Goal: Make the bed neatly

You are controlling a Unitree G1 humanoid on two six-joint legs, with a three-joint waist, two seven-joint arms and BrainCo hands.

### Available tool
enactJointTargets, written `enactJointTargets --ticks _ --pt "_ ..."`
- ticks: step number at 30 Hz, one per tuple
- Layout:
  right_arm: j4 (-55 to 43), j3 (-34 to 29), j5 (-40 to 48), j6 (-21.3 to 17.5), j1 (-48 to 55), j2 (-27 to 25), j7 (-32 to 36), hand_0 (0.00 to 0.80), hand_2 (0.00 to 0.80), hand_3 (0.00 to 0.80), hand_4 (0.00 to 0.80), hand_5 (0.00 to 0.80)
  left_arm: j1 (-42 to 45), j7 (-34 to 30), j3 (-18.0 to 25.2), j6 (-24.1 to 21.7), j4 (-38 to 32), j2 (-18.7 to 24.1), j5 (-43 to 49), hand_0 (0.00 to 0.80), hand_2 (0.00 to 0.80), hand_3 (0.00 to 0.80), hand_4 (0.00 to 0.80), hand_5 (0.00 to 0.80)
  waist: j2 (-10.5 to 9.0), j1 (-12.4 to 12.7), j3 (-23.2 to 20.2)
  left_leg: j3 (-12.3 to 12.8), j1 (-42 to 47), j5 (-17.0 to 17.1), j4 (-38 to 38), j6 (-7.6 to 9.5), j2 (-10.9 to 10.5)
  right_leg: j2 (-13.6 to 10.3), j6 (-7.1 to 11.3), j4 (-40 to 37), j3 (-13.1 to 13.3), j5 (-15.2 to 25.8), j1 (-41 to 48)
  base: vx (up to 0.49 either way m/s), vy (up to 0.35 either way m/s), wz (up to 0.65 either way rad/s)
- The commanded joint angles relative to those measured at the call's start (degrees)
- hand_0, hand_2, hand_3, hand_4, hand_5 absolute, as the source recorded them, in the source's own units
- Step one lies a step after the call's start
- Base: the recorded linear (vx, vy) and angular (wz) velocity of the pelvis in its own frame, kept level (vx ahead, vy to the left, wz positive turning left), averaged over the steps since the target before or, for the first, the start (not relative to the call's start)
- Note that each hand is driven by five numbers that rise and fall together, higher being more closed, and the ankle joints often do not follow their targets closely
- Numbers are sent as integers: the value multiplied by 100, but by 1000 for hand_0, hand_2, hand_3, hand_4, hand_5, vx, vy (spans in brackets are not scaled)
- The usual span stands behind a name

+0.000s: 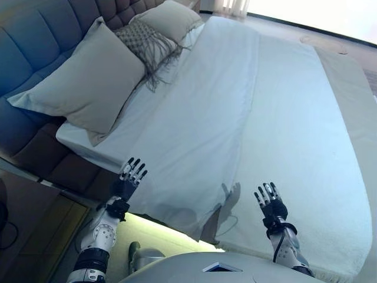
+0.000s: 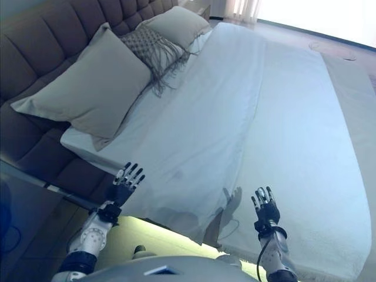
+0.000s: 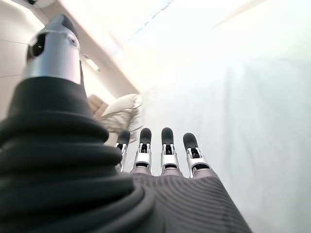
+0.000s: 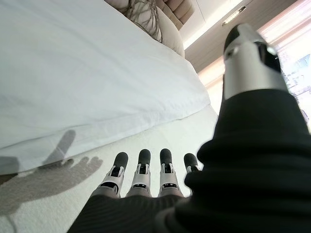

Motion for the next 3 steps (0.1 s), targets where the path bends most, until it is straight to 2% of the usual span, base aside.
enactJointTargets --ticks 1,3 --pt "-480 -178 -6 -417 -237 -125 -26 0 0 0 0 0 -270 -57 -4 -152 -366 124 -32 0 0 0 0 0 78 47 77 44 -188 14 329 535 22 -228 -110 419 -143 91 -141 -32 8 -1" --pt "-503 -112 -6 -420 -277 -157 -79 0 0 0 0 0 -282 54 -45 -136 -393 179 -53 0 0 0 0 0 87 55 83 55 -186 -3 343 541 8 -242 -107 403 -154 105 -130 0 0 0"
